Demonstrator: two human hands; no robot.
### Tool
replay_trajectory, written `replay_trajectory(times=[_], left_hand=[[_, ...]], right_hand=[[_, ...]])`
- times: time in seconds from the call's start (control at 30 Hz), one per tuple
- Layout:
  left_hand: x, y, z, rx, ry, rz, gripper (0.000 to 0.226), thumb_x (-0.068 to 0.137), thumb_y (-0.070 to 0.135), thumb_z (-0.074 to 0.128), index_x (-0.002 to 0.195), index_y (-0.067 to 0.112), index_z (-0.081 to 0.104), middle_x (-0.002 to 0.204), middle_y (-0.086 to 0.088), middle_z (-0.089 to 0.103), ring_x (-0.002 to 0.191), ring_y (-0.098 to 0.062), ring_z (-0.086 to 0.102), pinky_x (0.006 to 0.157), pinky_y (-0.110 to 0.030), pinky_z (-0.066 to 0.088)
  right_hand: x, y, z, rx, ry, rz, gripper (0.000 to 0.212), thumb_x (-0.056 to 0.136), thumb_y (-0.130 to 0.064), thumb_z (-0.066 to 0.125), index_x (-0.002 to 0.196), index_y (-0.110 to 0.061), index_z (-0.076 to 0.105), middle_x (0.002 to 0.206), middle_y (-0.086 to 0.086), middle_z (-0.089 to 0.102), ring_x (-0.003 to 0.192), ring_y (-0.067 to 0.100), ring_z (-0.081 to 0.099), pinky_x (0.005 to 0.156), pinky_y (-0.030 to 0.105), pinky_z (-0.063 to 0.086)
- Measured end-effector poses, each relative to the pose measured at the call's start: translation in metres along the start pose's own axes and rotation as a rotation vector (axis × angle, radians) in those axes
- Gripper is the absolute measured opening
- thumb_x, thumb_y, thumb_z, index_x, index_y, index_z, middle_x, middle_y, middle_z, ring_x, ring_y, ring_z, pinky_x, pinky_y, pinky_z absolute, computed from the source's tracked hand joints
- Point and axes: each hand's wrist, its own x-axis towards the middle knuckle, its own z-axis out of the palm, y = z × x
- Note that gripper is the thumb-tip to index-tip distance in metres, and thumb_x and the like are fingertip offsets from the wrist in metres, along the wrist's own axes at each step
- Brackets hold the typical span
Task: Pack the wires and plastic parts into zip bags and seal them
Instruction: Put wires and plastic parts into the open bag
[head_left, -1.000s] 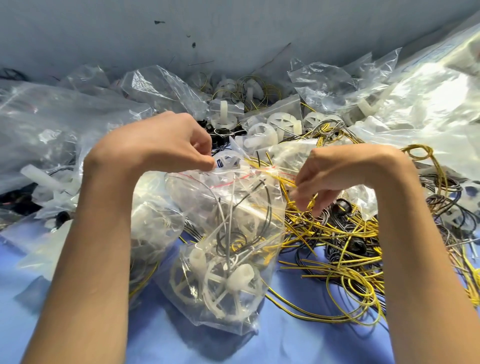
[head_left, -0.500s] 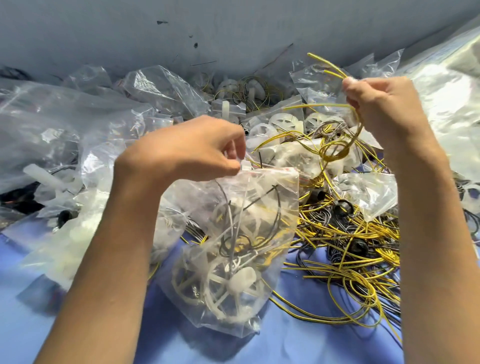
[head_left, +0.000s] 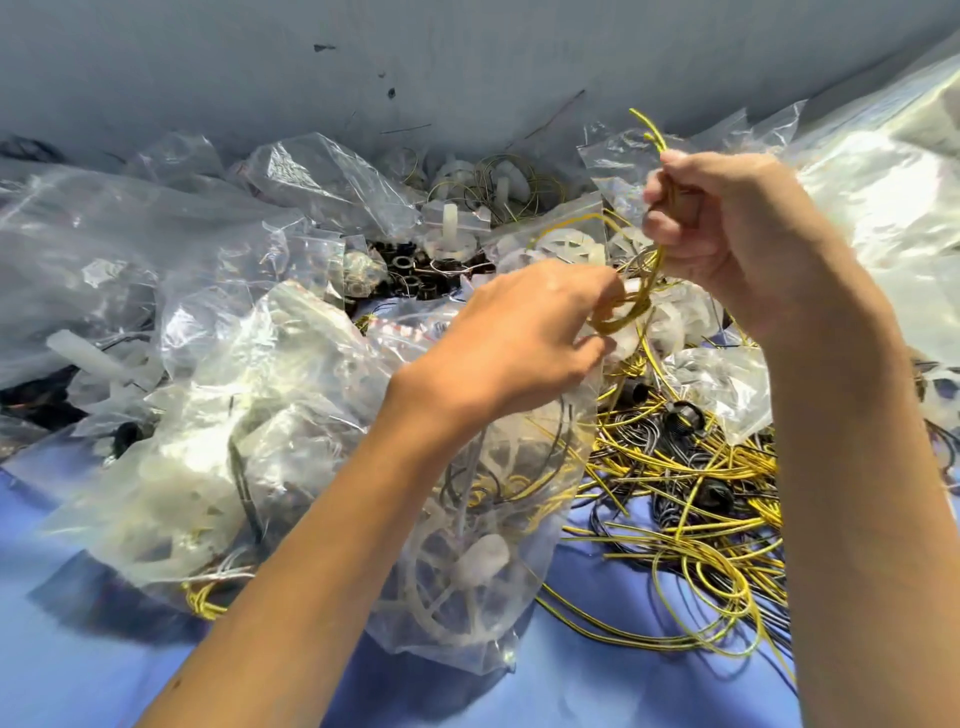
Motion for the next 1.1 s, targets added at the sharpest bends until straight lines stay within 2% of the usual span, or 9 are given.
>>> replay_trajectory(times=[0.2, 0.3, 0.43, 0.53, 0.63, 0.73, 0.8, 0.97, 1.1], left_hand=[[0.003, -0.012, -0.011, -0.221, 0.235, -0.175, 0.014, 0.087, 0.021, 0.056, 0.093, 0.023, 0.069, 0.088, 0.002, 0.072, 0.088, -0.022, 0.066, 0.078, -0.039, 0.052], [0.003, -0.017, -0.016, -0.32, 0.348, -0.259, 0.012, 0.088, 0.023, 0.058, 0.086, 0.024, 0.07, 0.084, 0.002, 0.073, 0.084, -0.019, 0.068, 0.076, -0.039, 0.054], [0.003, -0.022, -0.022, -0.414, 0.45, -0.314, 0.012, 0.086, 0.023, 0.059, 0.083, 0.02, 0.07, 0.08, 0.004, 0.073, 0.082, -0.014, 0.068, 0.076, -0.04, 0.054], [0.001, -0.02, -0.028, -0.64, 0.441, -0.312, 0.011, 0.087, 0.014, 0.061, 0.083, 0.019, 0.07, 0.082, 0.002, 0.074, 0.083, -0.012, 0.07, 0.082, -0.04, 0.056], [-0.001, -0.017, -0.033, -0.89, 0.412, -0.296, 0.012, 0.089, 0.006, 0.061, 0.087, 0.016, 0.068, 0.085, -0.002, 0.074, 0.085, -0.012, 0.071, 0.084, -0.033, 0.056], [-0.001, -0.015, -0.038, -0.939, 0.411, -0.307, 0.009, 0.089, 0.008, 0.062, 0.087, 0.015, 0.067, 0.087, -0.002, 0.073, 0.084, -0.011, 0.07, 0.074, -0.02, 0.053], [-0.001, -0.015, -0.04, -0.943, 0.413, -0.324, 0.008, 0.09, 0.008, 0.061, 0.086, 0.014, 0.066, 0.086, -0.001, 0.072, 0.078, -0.008, 0.069, 0.067, -0.014, 0.05], [-0.003, -0.017, -0.044, -0.943, 0.44, -0.355, 0.014, 0.091, 0.006, 0.06, 0.081, 0.016, 0.062, 0.075, 0.007, 0.069, 0.065, 0.002, 0.065, 0.061, -0.009, 0.047], [-0.004, -0.02, -0.049, -0.95, 0.467, -0.385, 0.018, 0.091, 0.004, 0.058, 0.078, 0.016, 0.059, 0.075, 0.006, 0.067, 0.06, 0.005, 0.064, 0.056, -0.007, 0.045]], right_hand=[[0.001, -0.002, 0.007, -0.169, 0.179, -0.092, 0.009, 0.095, -0.016, 0.052, 0.094, -0.012, 0.06, 0.083, 0.005, 0.066, 0.058, 0.006, 0.061, 0.06, 0.017, 0.051], [0.002, 0.002, 0.005, -0.655, 0.344, -0.287, 0.038, 0.087, -0.024, 0.062, 0.124, -0.017, 0.056, 0.119, 0.004, 0.054, 0.094, 0.009, 0.06, 0.094, 0.03, 0.049], [-0.008, 0.0, 0.014, -0.831, -0.034, -0.553, 0.05, 0.086, -0.034, 0.061, 0.134, -0.025, 0.053, 0.136, -0.005, 0.047, 0.127, 0.006, 0.043, 0.107, 0.022, 0.034], [-0.009, 0.006, 0.023, -0.866, -0.212, -0.538, 0.052, 0.089, -0.03, 0.065, 0.137, -0.024, 0.048, 0.133, -0.004, 0.055, 0.12, 0.001, 0.047, 0.095, 0.005, 0.032], [-0.008, 0.01, 0.026, -0.872, -0.174, -0.563, 0.053, 0.085, -0.022, 0.069, 0.134, -0.018, 0.05, 0.12, -0.001, 0.062, 0.109, 0.01, 0.056, 0.097, 0.021, 0.041], [-0.007, 0.011, 0.022, -0.73, -0.175, -0.533, 0.042, 0.085, -0.026, 0.071, 0.124, -0.02, 0.058, 0.102, -0.005, 0.067, 0.09, 0.017, 0.064, 0.089, 0.042, 0.051], [-0.006, 0.011, 0.018, -0.68, -0.176, -0.521, 0.035, 0.085, -0.024, 0.069, 0.119, -0.025, 0.061, 0.09, -0.004, 0.067, 0.076, 0.017, 0.067, 0.08, 0.046, 0.055], [-0.001, 0.013, 0.011, -0.562, -0.123, -0.5, 0.02, 0.087, -0.023, 0.067, 0.105, -0.029, 0.068, 0.057, -0.008, 0.059, 0.053, 0.007, 0.054, 0.053, 0.023, 0.049], [-0.003, 0.01, 0.008, -0.556, -0.073, -0.536, 0.012, 0.09, -0.024, 0.063, 0.099, -0.025, 0.07, 0.054, -0.004, 0.051, 0.049, 0.01, 0.046, 0.051, 0.02, 0.042]])
